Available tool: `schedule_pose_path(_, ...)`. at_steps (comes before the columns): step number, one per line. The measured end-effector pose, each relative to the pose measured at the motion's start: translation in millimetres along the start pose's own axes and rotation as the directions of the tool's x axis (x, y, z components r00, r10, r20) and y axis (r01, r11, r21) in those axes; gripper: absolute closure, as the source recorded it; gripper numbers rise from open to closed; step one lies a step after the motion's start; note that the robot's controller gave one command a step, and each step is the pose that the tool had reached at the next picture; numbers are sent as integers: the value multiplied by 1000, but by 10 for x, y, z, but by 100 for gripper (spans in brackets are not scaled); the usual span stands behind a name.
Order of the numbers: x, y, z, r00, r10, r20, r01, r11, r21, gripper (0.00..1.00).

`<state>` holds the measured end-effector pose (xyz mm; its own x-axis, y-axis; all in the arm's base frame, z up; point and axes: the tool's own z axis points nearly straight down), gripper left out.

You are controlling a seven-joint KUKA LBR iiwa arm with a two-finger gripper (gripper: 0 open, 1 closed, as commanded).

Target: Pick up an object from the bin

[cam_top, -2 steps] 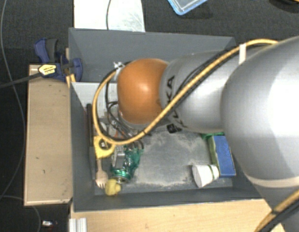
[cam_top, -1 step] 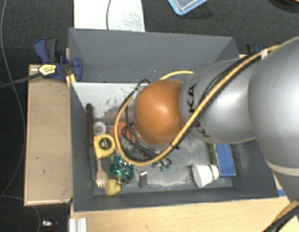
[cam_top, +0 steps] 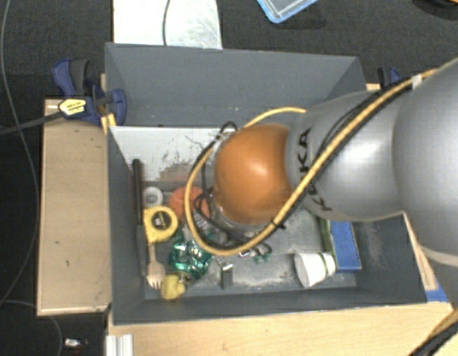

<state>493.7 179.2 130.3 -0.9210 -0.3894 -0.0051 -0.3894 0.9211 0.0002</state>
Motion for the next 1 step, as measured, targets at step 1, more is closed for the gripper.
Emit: schedule_pose_path(1,54,8,171,995,105,-7,-105,995,0,0)
